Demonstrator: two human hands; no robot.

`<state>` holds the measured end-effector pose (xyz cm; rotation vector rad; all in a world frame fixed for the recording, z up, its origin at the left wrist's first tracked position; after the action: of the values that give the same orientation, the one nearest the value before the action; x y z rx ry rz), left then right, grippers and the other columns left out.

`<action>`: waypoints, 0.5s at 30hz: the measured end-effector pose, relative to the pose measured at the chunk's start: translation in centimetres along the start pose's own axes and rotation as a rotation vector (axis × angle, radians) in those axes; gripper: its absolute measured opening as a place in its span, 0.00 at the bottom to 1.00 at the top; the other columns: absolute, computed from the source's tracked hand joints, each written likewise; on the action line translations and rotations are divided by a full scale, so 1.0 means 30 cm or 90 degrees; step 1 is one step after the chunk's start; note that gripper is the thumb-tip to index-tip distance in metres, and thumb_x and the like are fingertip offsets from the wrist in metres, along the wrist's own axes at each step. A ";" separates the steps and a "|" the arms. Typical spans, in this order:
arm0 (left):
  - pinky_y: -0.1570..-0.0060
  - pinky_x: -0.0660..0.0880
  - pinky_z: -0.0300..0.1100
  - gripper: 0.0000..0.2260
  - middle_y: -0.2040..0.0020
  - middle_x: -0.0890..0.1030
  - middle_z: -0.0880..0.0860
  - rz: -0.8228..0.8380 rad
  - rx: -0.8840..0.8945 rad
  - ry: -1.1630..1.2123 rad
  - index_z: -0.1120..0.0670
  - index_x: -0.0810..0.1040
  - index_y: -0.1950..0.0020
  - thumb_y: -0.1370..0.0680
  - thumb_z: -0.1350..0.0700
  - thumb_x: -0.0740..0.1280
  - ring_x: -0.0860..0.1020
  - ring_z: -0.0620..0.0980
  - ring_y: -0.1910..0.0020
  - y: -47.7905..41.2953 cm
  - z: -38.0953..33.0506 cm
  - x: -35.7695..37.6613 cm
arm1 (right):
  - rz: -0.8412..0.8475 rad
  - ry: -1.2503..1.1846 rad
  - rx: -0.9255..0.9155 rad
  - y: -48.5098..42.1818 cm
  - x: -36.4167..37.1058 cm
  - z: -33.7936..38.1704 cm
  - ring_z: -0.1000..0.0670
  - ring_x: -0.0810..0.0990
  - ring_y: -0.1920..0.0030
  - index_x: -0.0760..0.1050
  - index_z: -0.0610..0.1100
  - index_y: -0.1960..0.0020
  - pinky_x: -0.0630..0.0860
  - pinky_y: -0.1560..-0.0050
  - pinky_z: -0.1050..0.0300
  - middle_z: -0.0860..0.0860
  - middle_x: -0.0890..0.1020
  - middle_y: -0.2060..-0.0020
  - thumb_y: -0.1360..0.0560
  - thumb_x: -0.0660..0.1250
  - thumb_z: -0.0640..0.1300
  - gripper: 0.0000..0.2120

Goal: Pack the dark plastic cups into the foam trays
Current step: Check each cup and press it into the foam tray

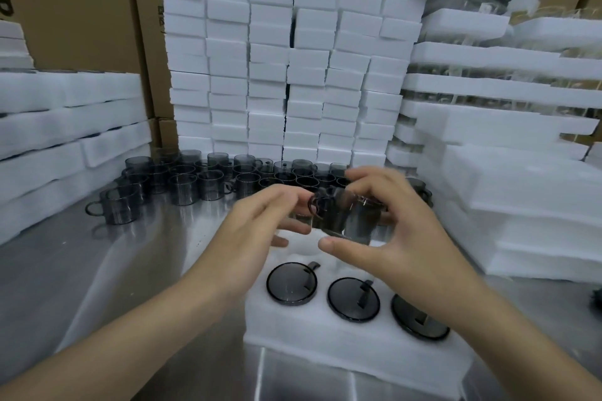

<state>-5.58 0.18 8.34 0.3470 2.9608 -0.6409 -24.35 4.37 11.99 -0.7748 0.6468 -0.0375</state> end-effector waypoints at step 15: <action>0.41 0.72 0.35 0.10 0.46 0.86 0.35 0.136 0.105 -0.318 0.37 0.80 0.41 0.17 0.52 0.72 0.82 0.36 0.40 0.023 0.061 0.060 | 0.140 0.085 0.093 0.008 0.046 -0.114 0.66 0.68 0.27 0.85 0.58 0.51 0.76 0.31 0.54 0.65 0.75 0.36 0.21 0.74 0.53 0.01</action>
<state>-7.10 0.39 6.14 0.4347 2.3690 -0.8084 -25.16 2.00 9.28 -0.5612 0.8441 0.0640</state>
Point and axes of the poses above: each hand's wrist, its own y-axis away from the middle knuckle, its own x-axis out of the palm, z = x × y, the point moved 7 cm from there along -y, towards the middle knuckle
